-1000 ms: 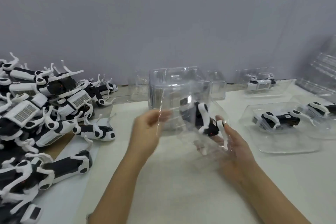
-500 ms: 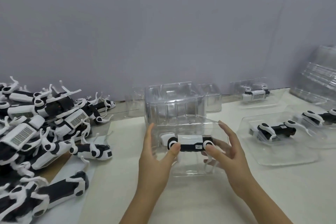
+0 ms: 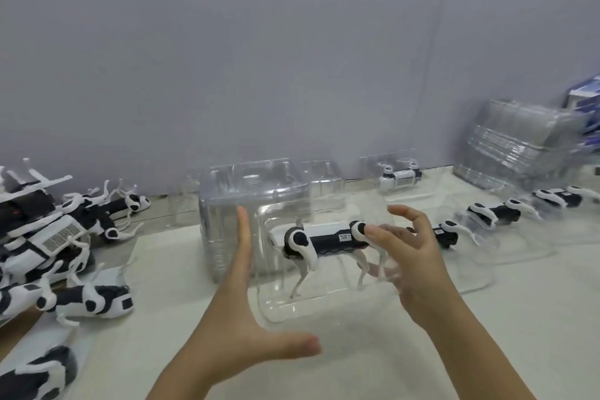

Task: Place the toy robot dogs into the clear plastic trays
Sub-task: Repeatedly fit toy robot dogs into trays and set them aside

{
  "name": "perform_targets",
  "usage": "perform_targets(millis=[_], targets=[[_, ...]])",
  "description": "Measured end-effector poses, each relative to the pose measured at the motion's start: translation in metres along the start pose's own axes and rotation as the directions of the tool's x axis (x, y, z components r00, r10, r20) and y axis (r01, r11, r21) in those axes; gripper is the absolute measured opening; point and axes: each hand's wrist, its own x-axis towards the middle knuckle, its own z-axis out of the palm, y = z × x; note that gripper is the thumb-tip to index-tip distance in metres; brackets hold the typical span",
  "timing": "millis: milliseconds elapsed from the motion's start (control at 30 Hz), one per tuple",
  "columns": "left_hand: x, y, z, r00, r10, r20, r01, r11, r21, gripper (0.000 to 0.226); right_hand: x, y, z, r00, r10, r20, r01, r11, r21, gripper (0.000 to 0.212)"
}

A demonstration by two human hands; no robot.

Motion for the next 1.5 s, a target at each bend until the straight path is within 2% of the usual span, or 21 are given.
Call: perform_targets(millis=[67, 133, 200, 300, 400, 467, 567, 633, 667, 700, 767, 833, 900, 967, 1067, 1167, 1233, 1300, 1500], targets=[[0.018, 0.007, 0.019, 1.000, 0.009, -0.010, -0.009, 1.000, 0.015, 0.150, 0.009, -0.024, -0.018, 0.999, -0.033, 0.014, 0.034, 0.994, -0.106, 0.063], [0.044, 0.016, 0.043, 1.000, -0.016, -0.027, 0.014, 0.998, -0.059, 0.147, 0.022, -0.044, -0.036, 0.997, -0.078, -0.015, 0.073, 0.977, -0.198, 0.066], [0.074, 0.025, 0.069, 0.999, -0.052, -0.010, 0.050, 0.988, -0.146, 0.149, 0.039, -0.061, -0.052, 0.991, -0.110, -0.079, 0.086, 0.962, -0.257, 0.063], [0.114, 0.034, 0.108, 0.995, -0.068, 0.076, 0.081, 0.978, -0.193, 0.155, 0.067, -0.077, -0.077, 0.957, -0.224, -0.187, 0.125, 0.894, -0.430, 0.070], [0.141, 0.032, 0.139, 0.978, -0.097, 0.183, 0.138, 0.963, -0.230, 0.150, 0.098, -0.074, -0.106, 0.933, -0.280, -0.227, 0.096, 0.801, -0.591, 0.054], [0.149, 0.025, 0.151, 0.960, -0.130, 0.248, 0.196, 0.944, -0.264, 0.148, 0.115, -0.062, -0.123, 0.943, -0.251, -0.217, 0.037, 0.729, -0.684, 0.046], [0.146, 0.015, 0.159, 0.925, -0.124, 0.360, 0.261, 0.895, -0.363, 0.149, 0.121, -0.044, -0.139, 0.954, -0.202, -0.221, -0.035, 0.657, -0.753, 0.045], [0.143, 0.015, 0.162, 0.927, -0.149, 0.345, 0.310, 0.822, -0.477, 0.137, 0.117, -0.043, -0.145, 0.937, -0.259, -0.235, -0.002, 0.668, -0.744, 0.047], [0.142, 0.015, 0.164, 0.926, -0.203, 0.317, 0.356, 0.749, -0.559, 0.125, 0.113, -0.044, -0.148, 0.913, -0.320, -0.253, 0.044, 0.695, -0.718, 0.049], [0.142, 0.014, 0.166, 0.913, -0.266, 0.310, 0.407, 0.654, -0.638, 0.115, 0.107, -0.046, -0.150, 0.870, -0.400, -0.289, 0.110, 0.729, -0.676, 0.050], [0.144, 0.012, 0.175, 0.863, -0.335, 0.378, 0.503, 0.495, -0.708, 0.111, 0.089, -0.048, -0.157, 0.715, -0.556, -0.424, 0.275, 0.781, -0.560, 0.051], [0.146, 0.016, 0.189, 0.851, -0.344, 0.397, 0.522, 0.478, -0.706, 0.109, 0.068, -0.046, -0.167, 0.517, -0.605, -0.606, 0.408, 0.796, -0.446, 0.043], [0.150, 0.020, 0.206, 0.861, -0.393, 0.323, 0.495, 0.504, -0.708, 0.092, 0.050, -0.038, -0.183, 0.358, -0.505, -0.785, 0.472, 0.824, -0.315, 0.037], [0.159, 0.024, 0.222, 0.852, -0.456, 0.258, 0.493, 0.530, -0.691, 0.086, 0.039, -0.028, -0.202, 0.286, -0.317, -0.904, 0.490, 0.859, -0.146, 0.040], [0.174, 0.027, 0.237, 0.833, -0.511, 0.212, 0.510, 0.562, -0.651, 0.084, 0.038, -0.017, -0.225, 0.326, -0.080, -0.942, 0.526, 0.843, 0.110, 0.038], [0.190, 0.029, 0.250, 0.816, -0.543, 0.196, 0.534, 0.579, -0.616, 0.086, 0.043, -0.011, -0.236, 0.438, 0.013, -0.899, 0.512, 0.818, 0.261, 0.028], [0.198, 0.035, 0.258, 0.811, -0.548, 0.204, 0.547, 0.589, -0.595, 0.091, 0.047, -0.007, -0.236, 0.525, 0.070, -0.848, 0.476, 0.802, 0.361, 0.039], [0.205, 0.040, 0.268, 0.814, -0.538, 0.218, 0.552, 0.600, -0.579, 0.093, 0.050, -0.003, -0.236, 0.569, 0.085, -0.818, 0.447, 0.803, 0.394, 0.045], [0.222, 0.047, 0.279, 0.823, -0.525, 0.216, 0.547, 0.629, -0.552, 0.098, 0.059, 0.007, -0.237, 0.590, 0.022, -0.807, 0.427, 0.840, 0.334, 0.042]])
